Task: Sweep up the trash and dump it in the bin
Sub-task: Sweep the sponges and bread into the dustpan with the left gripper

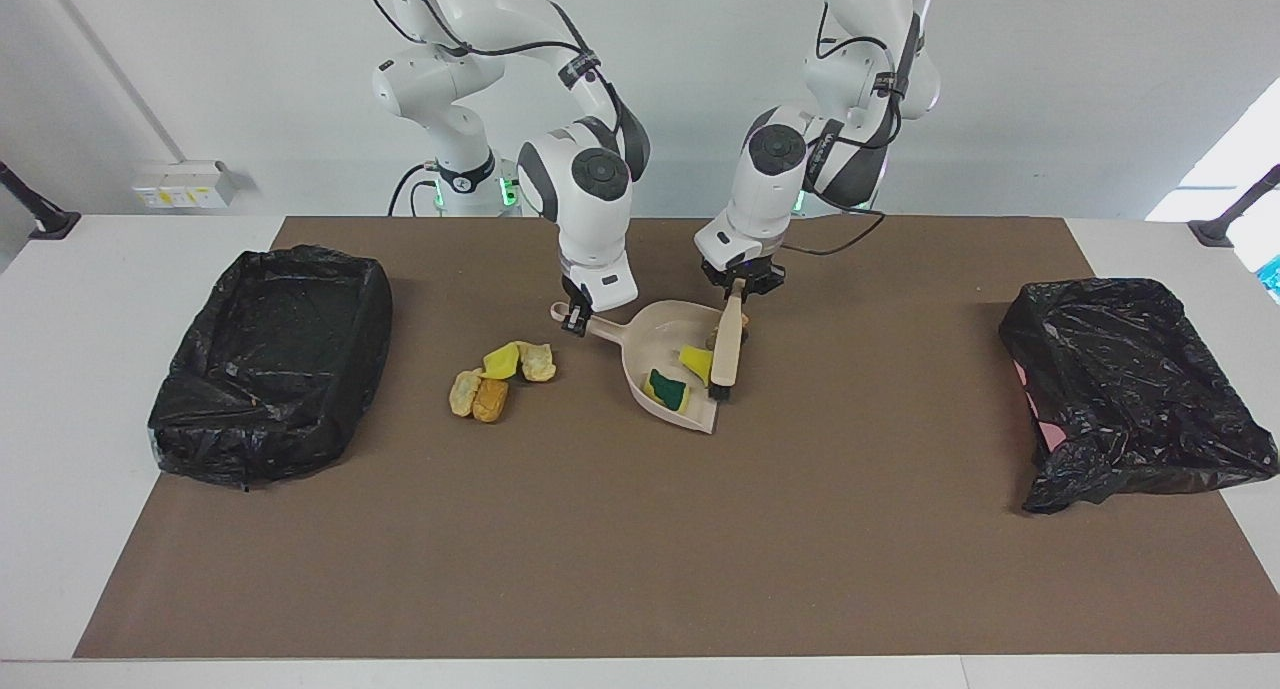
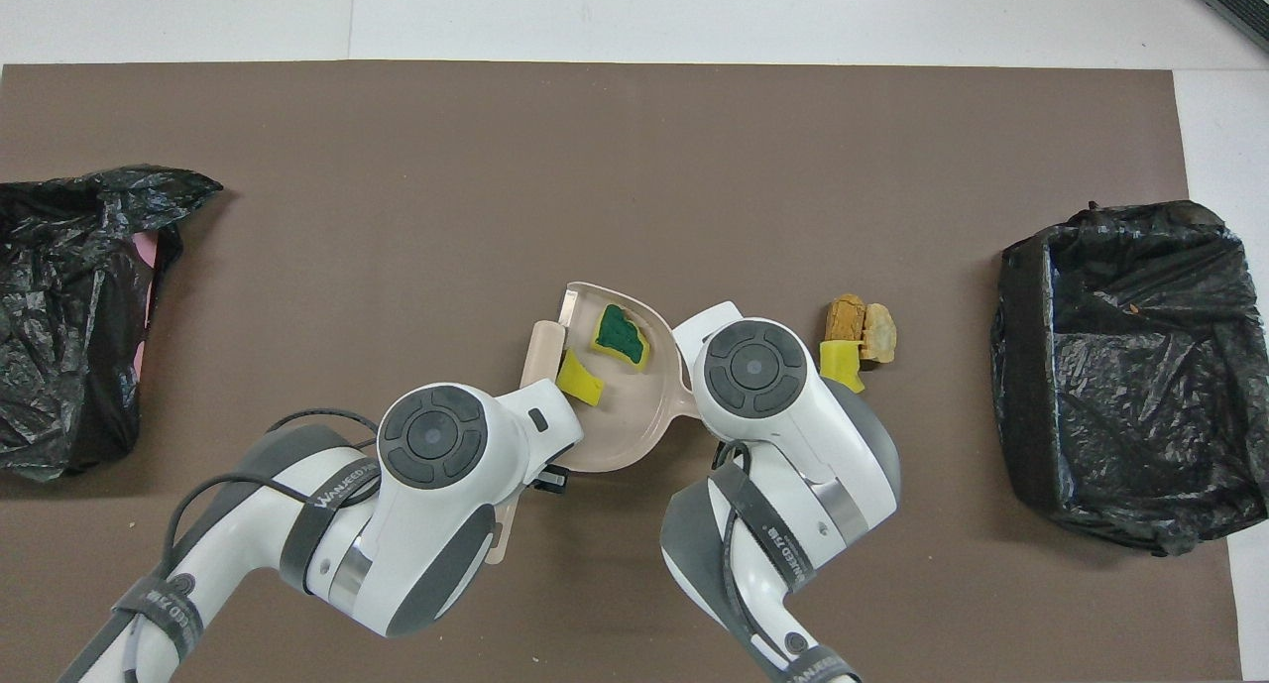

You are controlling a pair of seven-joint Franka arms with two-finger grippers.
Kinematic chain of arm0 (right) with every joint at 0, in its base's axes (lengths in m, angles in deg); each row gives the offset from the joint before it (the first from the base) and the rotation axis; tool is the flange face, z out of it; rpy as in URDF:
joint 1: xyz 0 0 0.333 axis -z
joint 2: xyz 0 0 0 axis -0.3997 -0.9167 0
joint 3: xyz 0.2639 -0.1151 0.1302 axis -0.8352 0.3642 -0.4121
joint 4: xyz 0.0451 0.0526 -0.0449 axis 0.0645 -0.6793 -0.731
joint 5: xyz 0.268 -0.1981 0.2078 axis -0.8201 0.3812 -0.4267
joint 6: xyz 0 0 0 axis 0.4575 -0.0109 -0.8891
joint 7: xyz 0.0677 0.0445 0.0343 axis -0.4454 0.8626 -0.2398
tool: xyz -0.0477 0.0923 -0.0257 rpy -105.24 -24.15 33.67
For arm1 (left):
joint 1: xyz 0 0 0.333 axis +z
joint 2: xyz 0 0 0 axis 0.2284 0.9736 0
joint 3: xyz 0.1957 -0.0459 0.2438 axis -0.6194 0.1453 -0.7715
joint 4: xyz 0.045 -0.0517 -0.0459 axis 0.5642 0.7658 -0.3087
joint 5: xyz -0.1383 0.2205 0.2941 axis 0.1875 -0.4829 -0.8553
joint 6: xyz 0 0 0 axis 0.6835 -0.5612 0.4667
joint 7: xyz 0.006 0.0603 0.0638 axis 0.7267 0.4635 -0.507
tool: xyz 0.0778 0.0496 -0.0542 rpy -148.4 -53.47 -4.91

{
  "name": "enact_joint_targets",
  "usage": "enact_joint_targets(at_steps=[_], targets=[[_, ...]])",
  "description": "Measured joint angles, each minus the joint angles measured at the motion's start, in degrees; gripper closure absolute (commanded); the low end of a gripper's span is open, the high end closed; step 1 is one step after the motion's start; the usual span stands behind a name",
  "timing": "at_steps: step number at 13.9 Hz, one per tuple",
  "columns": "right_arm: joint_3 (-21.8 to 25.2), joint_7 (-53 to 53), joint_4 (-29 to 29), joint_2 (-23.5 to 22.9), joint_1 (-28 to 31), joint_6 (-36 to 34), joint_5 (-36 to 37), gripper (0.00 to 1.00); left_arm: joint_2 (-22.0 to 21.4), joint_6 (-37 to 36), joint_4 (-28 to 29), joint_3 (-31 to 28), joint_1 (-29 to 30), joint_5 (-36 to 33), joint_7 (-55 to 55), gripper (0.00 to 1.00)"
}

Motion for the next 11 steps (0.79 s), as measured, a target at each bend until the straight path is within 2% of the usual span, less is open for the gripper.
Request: enact_joint_targets(at_steps=[3, 7, 11], targets=[[0.0, 0.0, 0.0, 0.0, 0.0, 0.0, 0.0, 1.0, 0.0, 0.3, -0.9, 0.0, -0.4, 2.2, -2.3, 1.0], [0.0, 0.0, -0.1, 0.0, 0.0, 0.0, 0.0, 1.0, 0.1, 4.3, -2.0, 0.1, -4.2, 4.7, -14.0, 1.0], [0.0, 0.0, -0.1, 0.0, 0.0, 0.0, 0.0, 1.0, 0.1, 5.0, -5.7, -1.1, -4.0, 4.8, -21.2, 1.0]])
